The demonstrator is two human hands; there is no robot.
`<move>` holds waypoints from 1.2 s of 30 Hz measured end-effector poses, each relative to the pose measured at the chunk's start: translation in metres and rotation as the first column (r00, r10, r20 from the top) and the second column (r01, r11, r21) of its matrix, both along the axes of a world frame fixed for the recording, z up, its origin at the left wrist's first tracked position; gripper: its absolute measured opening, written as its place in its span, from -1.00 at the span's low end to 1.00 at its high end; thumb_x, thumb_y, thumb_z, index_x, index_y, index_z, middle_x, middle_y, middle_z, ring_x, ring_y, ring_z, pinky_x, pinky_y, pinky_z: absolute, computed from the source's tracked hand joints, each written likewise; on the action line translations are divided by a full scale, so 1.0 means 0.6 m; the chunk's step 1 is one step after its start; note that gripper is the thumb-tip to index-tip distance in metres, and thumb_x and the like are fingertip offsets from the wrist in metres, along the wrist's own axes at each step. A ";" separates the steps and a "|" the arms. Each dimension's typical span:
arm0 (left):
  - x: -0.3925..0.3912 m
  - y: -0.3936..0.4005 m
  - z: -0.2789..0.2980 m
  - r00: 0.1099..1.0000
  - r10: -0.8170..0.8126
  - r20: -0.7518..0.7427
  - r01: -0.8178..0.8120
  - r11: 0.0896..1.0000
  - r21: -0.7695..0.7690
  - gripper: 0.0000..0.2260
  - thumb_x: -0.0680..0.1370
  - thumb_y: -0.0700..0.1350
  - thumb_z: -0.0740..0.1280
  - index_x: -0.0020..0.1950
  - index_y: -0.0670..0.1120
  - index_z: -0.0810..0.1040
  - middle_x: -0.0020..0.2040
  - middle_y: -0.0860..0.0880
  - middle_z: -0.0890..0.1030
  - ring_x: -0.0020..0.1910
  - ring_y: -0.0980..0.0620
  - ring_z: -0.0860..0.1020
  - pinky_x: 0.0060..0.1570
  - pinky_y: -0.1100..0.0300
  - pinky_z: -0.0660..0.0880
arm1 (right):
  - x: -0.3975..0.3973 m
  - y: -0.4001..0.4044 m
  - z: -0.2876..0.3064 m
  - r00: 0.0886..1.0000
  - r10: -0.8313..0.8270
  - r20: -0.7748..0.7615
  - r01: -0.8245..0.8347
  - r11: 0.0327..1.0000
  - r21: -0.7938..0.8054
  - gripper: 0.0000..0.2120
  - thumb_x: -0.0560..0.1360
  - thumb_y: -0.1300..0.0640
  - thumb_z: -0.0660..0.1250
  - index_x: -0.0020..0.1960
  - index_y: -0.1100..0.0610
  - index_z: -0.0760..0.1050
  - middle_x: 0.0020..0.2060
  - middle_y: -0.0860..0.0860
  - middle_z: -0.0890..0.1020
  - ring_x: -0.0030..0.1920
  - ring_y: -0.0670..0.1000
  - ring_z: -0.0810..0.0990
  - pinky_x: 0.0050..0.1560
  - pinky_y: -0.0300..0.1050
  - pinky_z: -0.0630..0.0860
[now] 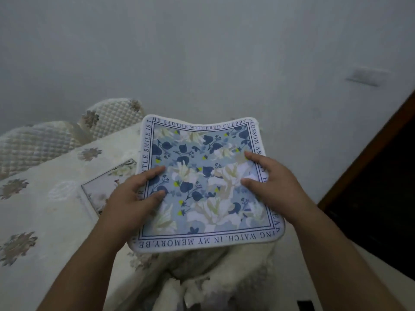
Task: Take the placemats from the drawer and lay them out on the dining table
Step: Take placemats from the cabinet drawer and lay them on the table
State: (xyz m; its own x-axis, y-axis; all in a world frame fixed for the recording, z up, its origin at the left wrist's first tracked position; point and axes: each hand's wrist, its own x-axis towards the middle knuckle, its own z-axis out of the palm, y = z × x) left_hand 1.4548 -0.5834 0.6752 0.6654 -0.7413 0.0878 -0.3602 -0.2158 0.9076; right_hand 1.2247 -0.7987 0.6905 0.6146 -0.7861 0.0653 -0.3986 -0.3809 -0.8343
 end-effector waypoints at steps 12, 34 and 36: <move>-0.305 -0.239 0.001 0.906 -0.414 0.090 0.412 0.910 0.039 -0.57 0.42 0.07 0.44 0.28 0.34 0.57 0.30 0.20 0.59 0.27 0.14 0.57 0.34 -0.05 0.49 | -0.414 -0.029 -0.031 0.867 -0.493 0.075 0.484 0.868 0.114 -0.36 0.49 0.14 0.50 0.47 -0.22 0.36 0.24 -0.14 0.57 0.11 -0.09 0.64 0.08 -0.02 0.66; -0.483 -0.681 -0.066 0.951 -0.248 -0.185 0.238 0.968 -0.073 -0.66 0.56 -0.20 0.44 0.25 0.17 0.66 0.16 0.30 0.60 -0.07 0.35 0.65 -0.09 0.42 0.58 | -0.540 -0.520 -0.040 0.921 -0.374 -0.112 0.363 0.926 -0.106 -0.42 0.52 0.10 0.46 0.49 -0.12 0.38 0.20 -0.17 0.38 0.21 -0.15 0.46 0.25 -0.22 0.47; -0.443 -0.737 -0.076 0.958 -0.215 -0.188 0.204 0.976 -0.077 -0.66 0.56 -0.18 0.44 0.23 0.21 0.66 0.16 0.32 0.60 -0.06 0.36 0.65 -0.05 0.38 0.59 | -0.493 -0.582 -0.040 0.926 -0.349 -0.141 0.329 0.932 -0.152 -0.41 0.53 0.09 0.45 0.50 -0.13 0.36 0.19 -0.18 0.38 0.18 -0.19 0.43 0.19 -0.33 0.39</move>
State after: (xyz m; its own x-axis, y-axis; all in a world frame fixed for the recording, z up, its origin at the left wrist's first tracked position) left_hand 1.1890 -1.0257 0.6297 0.5039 -0.8636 0.0177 -0.2074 -0.1011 0.9730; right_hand 0.9287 -1.1480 0.6663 0.3231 -0.9414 0.0966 -0.6479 -0.2945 -0.7025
